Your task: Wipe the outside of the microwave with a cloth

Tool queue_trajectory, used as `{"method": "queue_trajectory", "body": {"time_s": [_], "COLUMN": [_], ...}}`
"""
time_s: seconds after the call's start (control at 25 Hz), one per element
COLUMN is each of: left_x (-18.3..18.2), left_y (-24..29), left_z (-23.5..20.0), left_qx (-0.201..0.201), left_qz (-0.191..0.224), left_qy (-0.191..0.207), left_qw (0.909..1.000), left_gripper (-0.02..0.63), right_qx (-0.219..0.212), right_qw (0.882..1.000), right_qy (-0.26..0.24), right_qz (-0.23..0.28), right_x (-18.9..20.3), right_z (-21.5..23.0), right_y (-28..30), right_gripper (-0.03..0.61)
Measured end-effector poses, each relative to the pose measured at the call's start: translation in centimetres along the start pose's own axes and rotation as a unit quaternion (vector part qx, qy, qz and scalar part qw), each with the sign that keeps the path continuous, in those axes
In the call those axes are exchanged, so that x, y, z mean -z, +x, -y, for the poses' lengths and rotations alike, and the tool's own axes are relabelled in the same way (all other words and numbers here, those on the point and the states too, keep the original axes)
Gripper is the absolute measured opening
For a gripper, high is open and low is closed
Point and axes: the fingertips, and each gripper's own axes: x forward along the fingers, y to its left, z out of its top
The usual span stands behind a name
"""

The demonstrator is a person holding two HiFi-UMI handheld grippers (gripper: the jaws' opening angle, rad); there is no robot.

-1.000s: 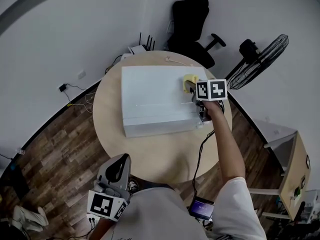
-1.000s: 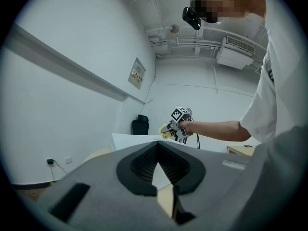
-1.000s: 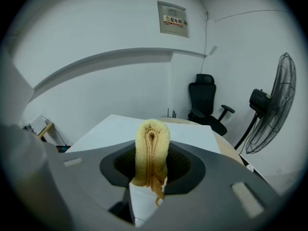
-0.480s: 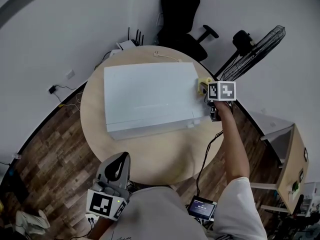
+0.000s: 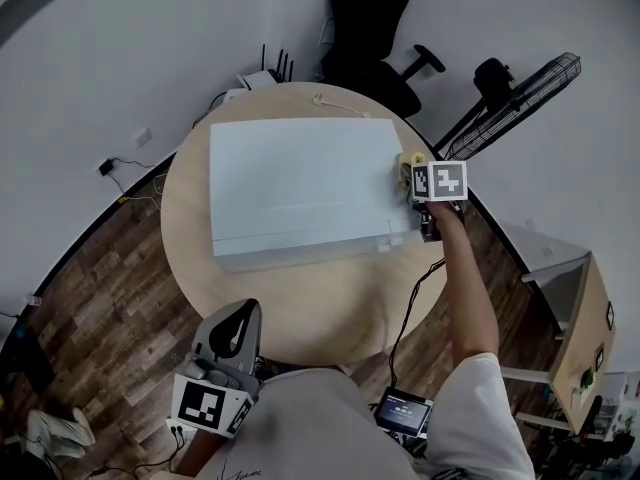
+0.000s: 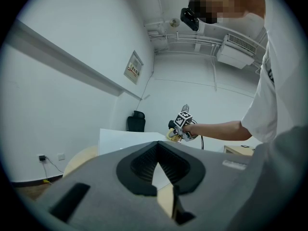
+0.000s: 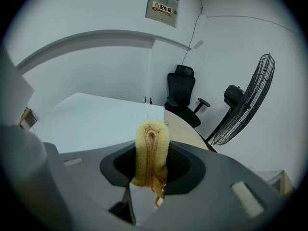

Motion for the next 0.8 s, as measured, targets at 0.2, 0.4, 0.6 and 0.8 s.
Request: {"method": "queue_trajectory", "body": {"time_s": [0.2, 0.4, 0.6, 0.8], "left_x": [-0.2, -0.4, -0.5, -0.7], "left_y": [-1.4, -3.4, -6.0, -8.7], "left_z": [0.1, -0.2, -0.7, -1.7], "left_qx": [-0.005, -0.014, -0.029, -0.047], "left_qz": [0.007, 0.013, 0.02, 0.026], "left_qy": [0.002, 0.003, 0.004, 0.005], "left_qw": [1.0, 0.9998, 0.9994, 0.9986], "left_gripper": [-0.005, -0.005, -0.005, -0.005], "right_qx": [-0.014, -0.028, -0.044, -0.062], "right_qw": [1.0, 0.999, 0.998, 0.997], "right_qy": [-0.008, -0.016, -0.031, -0.044], "right_qz": [-0.004, -0.007, -0.01, -0.007], "right_x": [0.2, -0.1, -0.5, -1.4], "right_z": [-1.9, -4.6, -8.4, -12.9], "right_y": [-0.5, -0.9, -1.2, -1.1], "right_gripper": [0.137, 0.137, 0.137, 0.137]}}
